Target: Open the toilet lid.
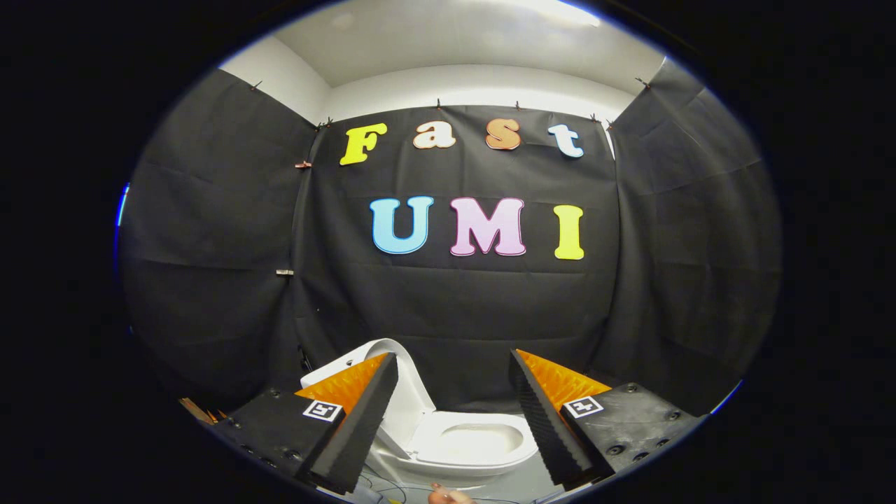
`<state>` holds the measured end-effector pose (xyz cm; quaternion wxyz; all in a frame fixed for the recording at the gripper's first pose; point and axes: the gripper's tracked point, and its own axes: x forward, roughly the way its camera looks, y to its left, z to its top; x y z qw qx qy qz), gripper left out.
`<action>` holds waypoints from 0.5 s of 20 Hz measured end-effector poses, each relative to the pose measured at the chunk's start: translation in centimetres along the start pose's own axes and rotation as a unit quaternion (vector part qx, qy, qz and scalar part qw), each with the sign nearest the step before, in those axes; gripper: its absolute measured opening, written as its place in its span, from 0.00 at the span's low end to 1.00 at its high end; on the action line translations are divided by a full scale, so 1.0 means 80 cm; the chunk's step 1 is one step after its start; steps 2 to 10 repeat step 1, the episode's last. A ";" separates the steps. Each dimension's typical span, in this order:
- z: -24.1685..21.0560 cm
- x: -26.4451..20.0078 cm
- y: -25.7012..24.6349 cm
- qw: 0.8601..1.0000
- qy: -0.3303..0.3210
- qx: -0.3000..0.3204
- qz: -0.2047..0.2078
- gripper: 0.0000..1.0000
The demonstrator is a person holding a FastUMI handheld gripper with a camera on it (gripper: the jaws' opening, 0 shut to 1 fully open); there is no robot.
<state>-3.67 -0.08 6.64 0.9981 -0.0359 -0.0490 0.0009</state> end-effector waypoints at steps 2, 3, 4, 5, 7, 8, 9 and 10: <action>0.000 -0.001 0.000 1.000 0.000 -0.001 0.000 0.99; 0.000 -0.001 0.000 1.000 0.000 -0.001 0.000 0.99; 0.000 -0.001 0.000 1.000 0.000 -0.001 0.000 0.99; 0.000 -0.001 0.000 1.000 0.000 -0.001 0.000 0.99; 0.000 -0.001 0.000 1.000 0.000 -0.001 0.000 0.99; 0.000 -0.001 0.000 1.000 0.000 -0.001 0.000 0.99; 0.000 -0.001 0.000 1.000 0.000 -0.001 0.000 0.99; 0.000 -0.001 0.000 1.000 0.000 -0.001 0.000 0.99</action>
